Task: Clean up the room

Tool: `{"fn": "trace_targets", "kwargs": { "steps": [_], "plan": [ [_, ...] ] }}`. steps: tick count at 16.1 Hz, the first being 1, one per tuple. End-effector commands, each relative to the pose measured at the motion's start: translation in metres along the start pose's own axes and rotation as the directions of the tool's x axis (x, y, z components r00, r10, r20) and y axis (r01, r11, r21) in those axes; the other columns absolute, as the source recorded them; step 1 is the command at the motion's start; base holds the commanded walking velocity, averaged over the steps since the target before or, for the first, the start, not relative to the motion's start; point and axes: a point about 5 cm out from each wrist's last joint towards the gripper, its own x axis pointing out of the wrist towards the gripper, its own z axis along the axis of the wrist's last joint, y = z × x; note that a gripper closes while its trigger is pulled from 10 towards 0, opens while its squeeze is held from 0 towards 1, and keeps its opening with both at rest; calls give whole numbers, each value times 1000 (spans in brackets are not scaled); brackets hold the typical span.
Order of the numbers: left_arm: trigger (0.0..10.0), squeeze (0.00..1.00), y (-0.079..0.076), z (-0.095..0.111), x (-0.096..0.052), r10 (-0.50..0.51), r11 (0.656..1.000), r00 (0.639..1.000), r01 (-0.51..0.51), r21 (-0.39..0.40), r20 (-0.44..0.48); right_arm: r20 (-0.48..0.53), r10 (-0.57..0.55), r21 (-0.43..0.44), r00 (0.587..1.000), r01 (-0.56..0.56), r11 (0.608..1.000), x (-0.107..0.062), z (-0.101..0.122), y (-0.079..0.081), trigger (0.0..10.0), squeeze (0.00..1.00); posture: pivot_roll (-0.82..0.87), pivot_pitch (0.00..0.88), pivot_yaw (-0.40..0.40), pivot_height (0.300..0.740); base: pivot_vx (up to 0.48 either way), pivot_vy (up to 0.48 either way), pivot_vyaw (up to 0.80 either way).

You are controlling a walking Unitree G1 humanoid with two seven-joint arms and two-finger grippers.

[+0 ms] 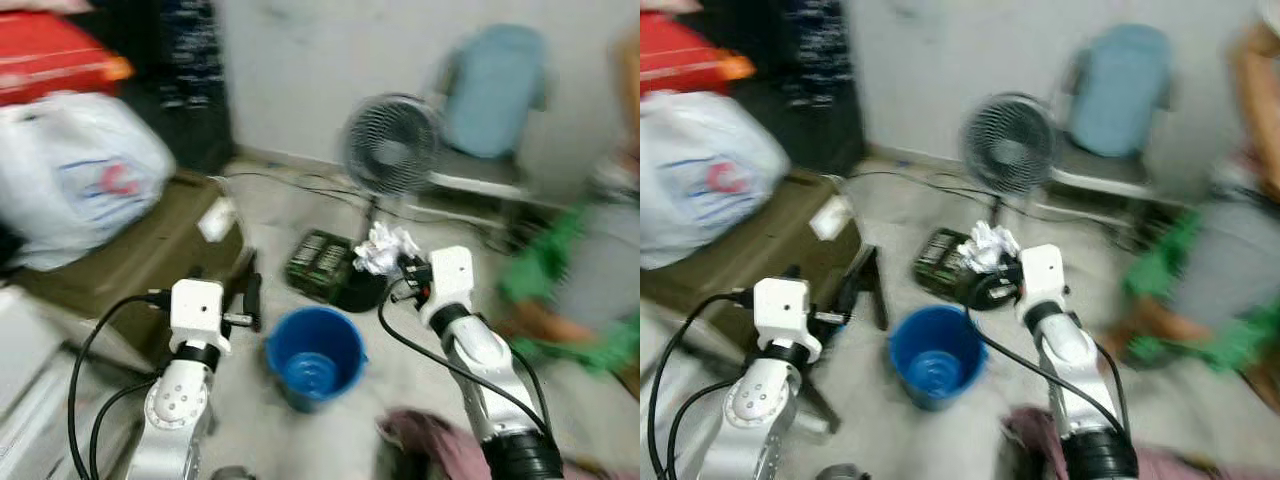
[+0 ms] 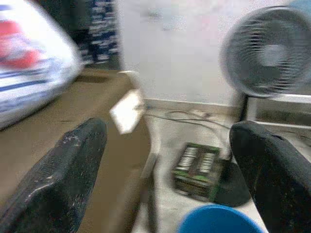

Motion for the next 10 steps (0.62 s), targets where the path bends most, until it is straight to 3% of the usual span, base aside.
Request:
{"fn": "trace_targets", "kwargs": {
  "steps": [1,4,8,10],
  "plan": [
    [10000,0,4,0,0,9,1000,1000,-9,13,-4,17,24,-10,1000,-23,1000,4,6,7,10000,0,24,0,-85,740,307,0,0],
    [10000,0,4,-1,1,11,1000,1000,-11,11,-6,17,27,-14,999,-27,1000,4,5,6,10000,0,25,0,-85,740,289,0,173],
    [10000,0,5,-1,1,11,1000,1000,-11,15,-6,17,28,-17,999,-28,999,6,5,7,10000,0,23,0,-87,740,0,0,744],
    [10000,0,5,0,2,12,1000,1000,-12,14,-4,17,28,-15,999,-28,999,7,5,7,10000,0,21,0,-88,740,120,0,0]
  ]
}}
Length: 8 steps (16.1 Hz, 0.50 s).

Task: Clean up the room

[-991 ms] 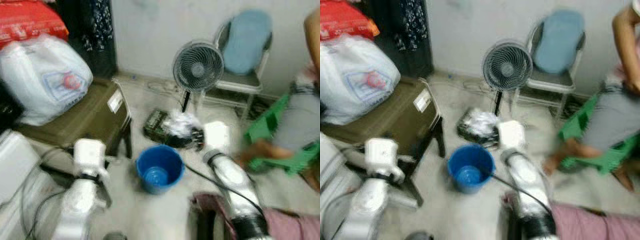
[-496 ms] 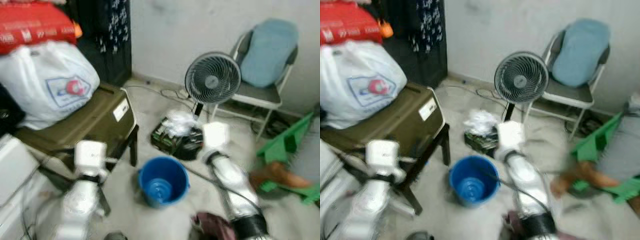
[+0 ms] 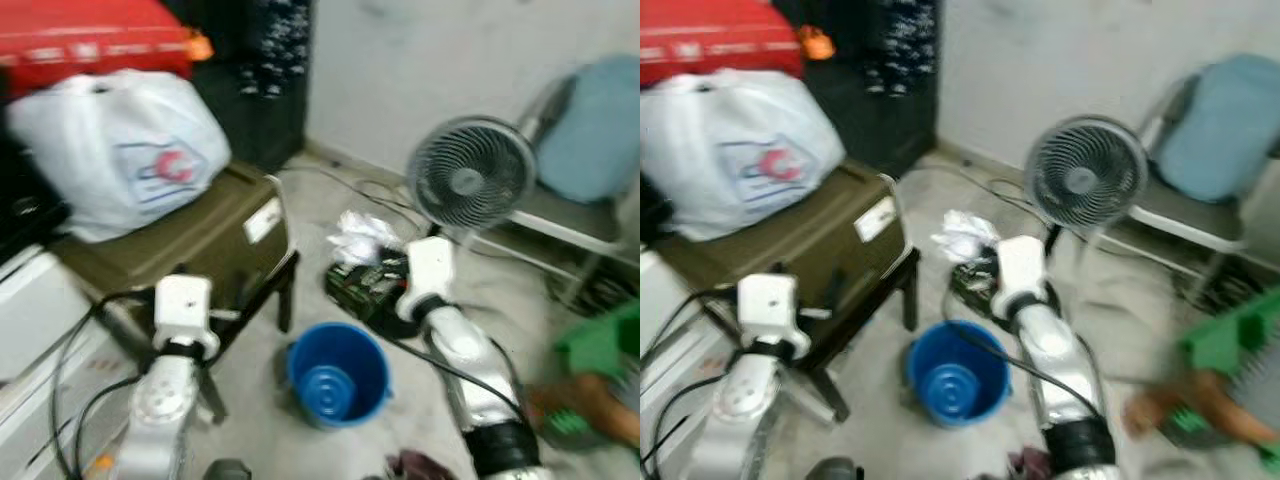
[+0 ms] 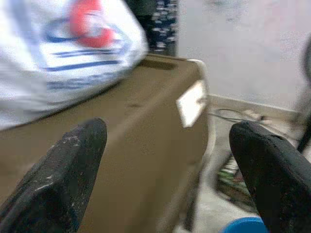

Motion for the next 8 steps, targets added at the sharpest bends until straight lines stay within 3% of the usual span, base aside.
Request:
{"fn": "trace_targets", "kwargs": {
  "steps": [1,7,8],
  "plan": [
    [10000,0,-7,3,2,-19,1000,1000,19,-3,10,-15,-33,-12,999,33,999,-4,-3,-11,10000,0,21,0,-90,740,262,0,0],
    [10000,0,-7,3,2,-23,1000,1000,24,-6,11,-33,-54,7,998,55,998,-4,-6,-13,10000,0,19,0,-90,740,318,0,0],
    [10000,0,-7,3,2,-23,1000,1000,23,-7,10,-34,-57,11,998,57,998,-4,-6,-13,10000,0,19,0,-90,740,326,0,-469]
  ]
}}
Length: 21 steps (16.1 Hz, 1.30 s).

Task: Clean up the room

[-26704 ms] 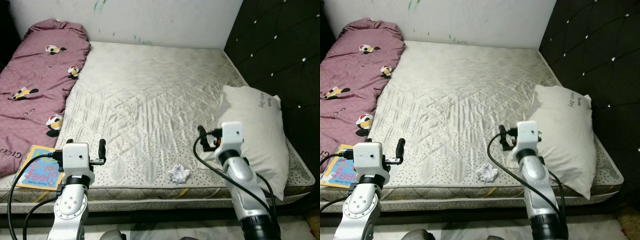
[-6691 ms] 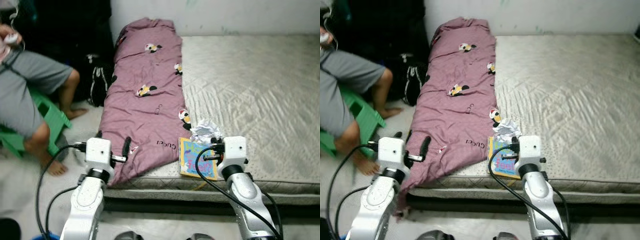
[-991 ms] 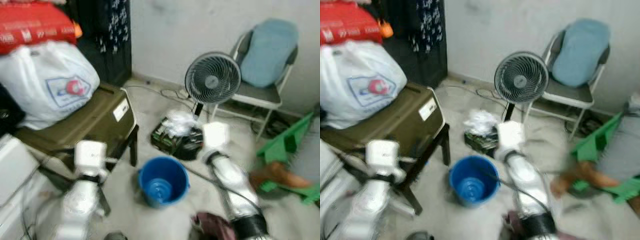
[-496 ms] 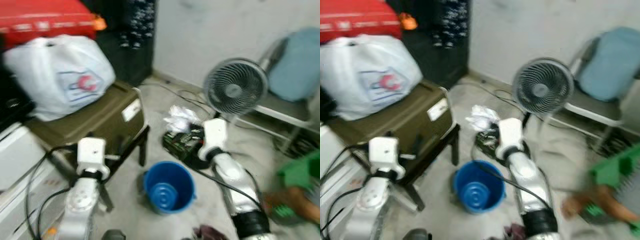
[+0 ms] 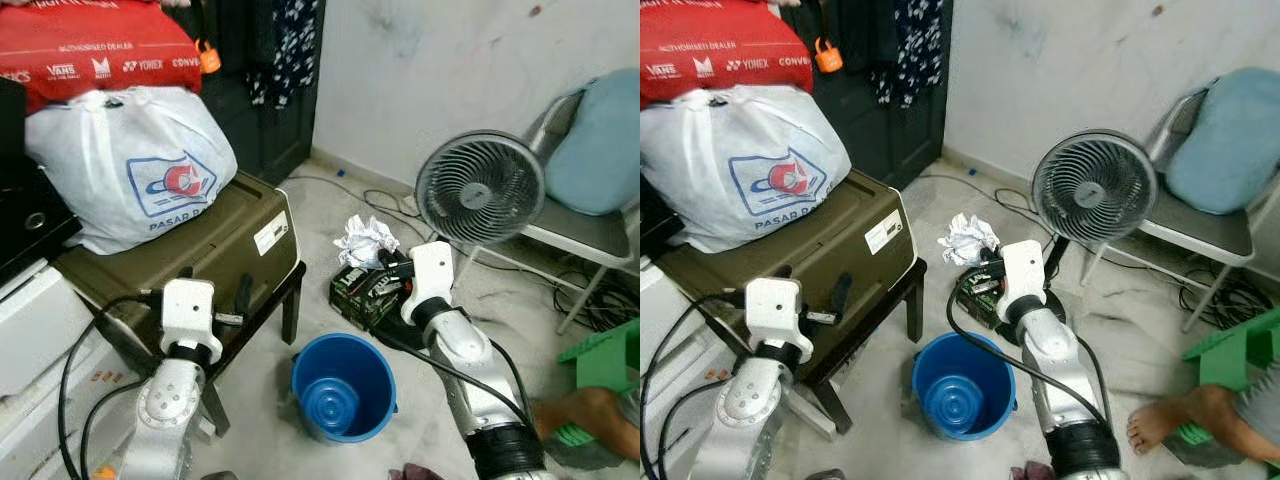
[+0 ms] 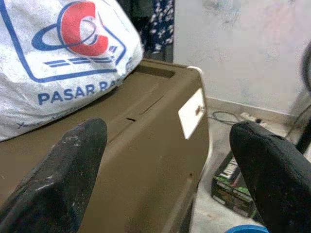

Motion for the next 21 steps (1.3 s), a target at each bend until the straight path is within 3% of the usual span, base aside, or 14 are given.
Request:
{"fn": "trace_targets", "kwargs": {
  "steps": [1,6,10,13,15,17,21],
  "plan": [
    [10000,0,-4,4,3,-15,1000,1000,15,1,15,-18,-34,2,999,34,999,-2,-2,-9,10000,0,19,0,-89,740,330,0,0],
    [10000,0,-3,4,2,-14,1000,1000,14,0,12,-16,-36,1,999,36,999,-3,-2,-9,10000,0,21,0,-90,740,289,0,0],
    [10000,0,-1,4,2,-4,1000,1000,4,7,7,-29,-51,0,998,51,999,-2,-3,-10,10000,0,22,0,-90,740,0,0,0],
    [10000,0,1,9,3,3,1000,1000,-3,25,31,-29,-55,-1,998,55,998,-2,-3,-11,10000,0,31,0,-87,740,0,0,-800],
    [10000,0,5,16,0,-10,996,998,4,92,64,-37,-72,0,997,72,997,-2,-3,-13,10000,0,43,0,-94,740,0,0,-800],
    [10000,0,11,11,-10,-25,994,999,20,105,48,-70,-112,0,991,112,994,-1,-5,-18,10000,0,46,0,-94,740,0,0,-800],
    [10000,0,7,7,-12,-57,988,998,54,145,19,-95,-153,-1,984,154,988,0,-8,-22,10000,0,42,0,-85,740,0,0,-800]
  ]
}}
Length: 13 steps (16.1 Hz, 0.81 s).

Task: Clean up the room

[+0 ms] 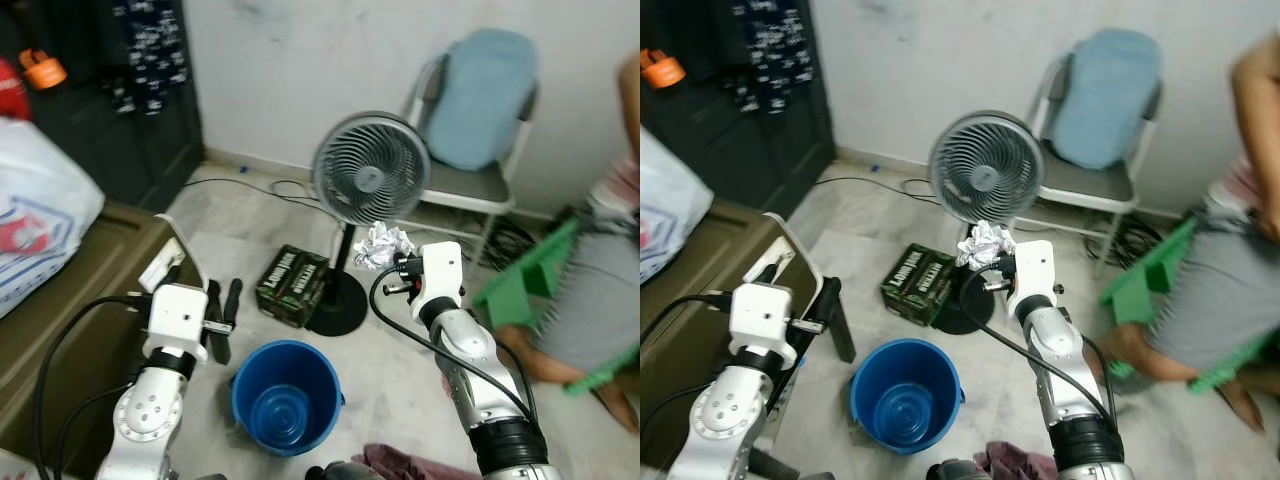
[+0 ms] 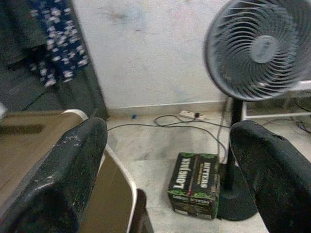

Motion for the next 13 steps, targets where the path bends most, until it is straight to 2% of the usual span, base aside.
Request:
{"fn": "trace_targets", "kwargs": {
  "steps": [1,4,6,8,10,11,12,13],
  "plan": [
    [10000,0,-3,2,1,-9,1000,1000,9,7,4,-11,-29,4,1000,30,1000,2,1,-5,10000,0,42,0,-85,740,0,0,-800],
    [10000,0,-7,3,1,-35,999,999,35,-7,4,-49,-59,42,997,61,997,0,-4,-7,10000,0,37,0,-74,740,0,0,-667],
    [10000,0,-8,3,0,-48,999,999,48,2,6,-72,-71,55,995,75,996,1,-7,-8,10000,0,39,0,-72,740,0,0,0],
    [10000,0,-7,3,-1,-66,997,998,65,28,8,-135,-81,115,988,97,989,4,-13,-9,10000,0,51,0,-69,740,0,0,0],
    [10000,0,-6,3,-3,-105,994,994,104,41,9,-160,-86,102,983,103,989,7,-14,-10,10000,0,56,0,-67,740,0,0,0],
    [10000,0,-9,6,-5,-166,980,986,162,114,31,-196,-103,87,975,122,989,9,-18,-11,10000,0,63,0,-70,740,0,0,0],
    [10000,0,-10,8,-5,-185,973,982,178,145,41,-205,-107,85,973,127,988,10,-19,-11,10000,0,63,0,-70,740,0,0,0],
    [10000,0,-12,9,-10,-216,964,975,206,171,45,-272,-114,117,955,150,982,10,-27,-12,10000,0,102,0,-85,740,0,0,0]
  ]
}}
